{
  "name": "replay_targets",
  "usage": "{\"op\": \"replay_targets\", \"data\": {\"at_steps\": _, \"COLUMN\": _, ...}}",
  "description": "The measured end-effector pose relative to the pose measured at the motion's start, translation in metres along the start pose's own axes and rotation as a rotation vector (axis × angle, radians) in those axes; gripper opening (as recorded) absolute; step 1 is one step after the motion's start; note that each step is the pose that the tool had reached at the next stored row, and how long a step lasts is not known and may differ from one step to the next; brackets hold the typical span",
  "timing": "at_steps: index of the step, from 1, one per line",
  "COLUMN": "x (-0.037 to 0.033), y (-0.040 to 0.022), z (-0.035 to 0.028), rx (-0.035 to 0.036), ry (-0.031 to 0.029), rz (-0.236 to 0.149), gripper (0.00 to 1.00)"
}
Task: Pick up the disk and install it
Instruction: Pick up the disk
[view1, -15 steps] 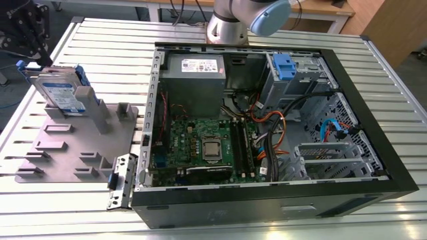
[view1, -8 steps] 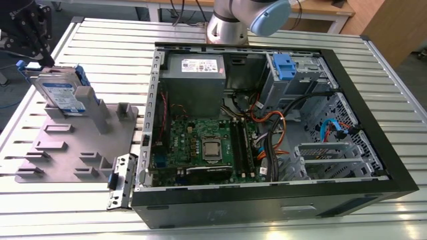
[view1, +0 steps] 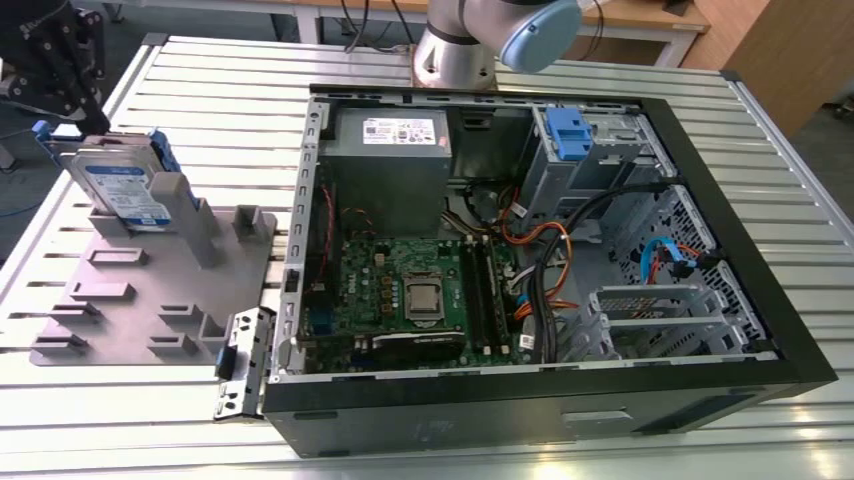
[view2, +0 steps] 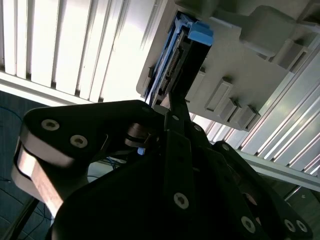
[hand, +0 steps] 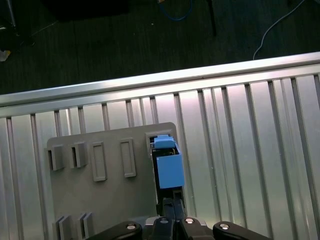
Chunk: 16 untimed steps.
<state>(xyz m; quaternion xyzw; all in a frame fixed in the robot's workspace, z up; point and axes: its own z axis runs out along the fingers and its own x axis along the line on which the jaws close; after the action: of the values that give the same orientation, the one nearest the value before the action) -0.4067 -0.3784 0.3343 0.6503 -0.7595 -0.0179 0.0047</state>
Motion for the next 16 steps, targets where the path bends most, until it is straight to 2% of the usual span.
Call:
{"op": "replay_targets", "data": {"at_steps": 1, "x": 0.0, "y": 0.0, "z": 0.0, "rx": 0.0, "ry": 0.0, "rz": 0.0, "gripper": 0.17}}
{"op": "replay_targets", "data": {"at_steps": 2, "x": 0.0, "y": -0.0001, "z": 0.0001, "rx": 0.0, "ry": 0.0, "rz": 0.0, "gripper": 0.17}}
{"op": "replay_targets", "data": {"at_steps": 4, "x": -0.0001, "y": -0.0002, "z": 0.0001, "rx": 0.0, "ry": 0.0, "rz": 0.0, "gripper": 0.29}}
{"op": "replay_targets", "data": {"at_steps": 5, "x": 0.0, "y": -0.0002, "z": 0.0001, "rx": -0.0001, "ry": 0.0, "rz": 0.0, "gripper": 0.29}}
{"op": "replay_targets", "data": {"at_steps": 7, "x": -0.0001, "y": -0.0003, "z": 0.0002, "rx": 0.0, "ry": 0.0, "rz": 0.0, "gripper": 0.41}}
{"op": "replay_targets", "data": {"at_steps": 8, "x": -0.0001, "y": -0.0003, "z": 0.0002, "rx": 0.0, "ry": 0.0, "rz": 0.0, "gripper": 0.41}}
{"op": "replay_targets", "data": {"at_steps": 10, "x": -0.0001, "y": -0.0004, "z": 0.0002, "rx": 0.0, "ry": 0.0, "rz": 0.0, "gripper": 0.53}}
{"op": "replay_targets", "data": {"at_steps": 11, "x": -0.0001, "y": -0.0005, "z": 0.0002, "rx": 0.0, "ry": 0.0, "rz": 0.0, "gripper": 0.53}}
{"op": "replay_targets", "data": {"at_steps": 12, "x": -0.0001, "y": -0.0005, "z": 0.0003, "rx": 0.0, "ry": 0.0, "rz": 0.0, "gripper": 0.58}}
{"op": "replay_targets", "data": {"at_steps": 14, "x": -0.0001, "y": -0.0006, "z": 0.0003, "rx": 0.0, "ry": 0.0, "rz": 0.0, "gripper": 0.58}}
{"op": "replay_targets", "data": {"at_steps": 15, "x": -0.0001, "y": -0.0006, "z": 0.0003, "rx": 0.0, "ry": 0.0, "rz": 0.0, "gripper": 0.65}}
{"op": "replay_targets", "data": {"at_steps": 16, "x": -0.0001, "y": -0.0007, "z": 0.0004, "rx": -0.0001, "ry": 0.0, "rz": 0.0, "gripper": 0.65}}
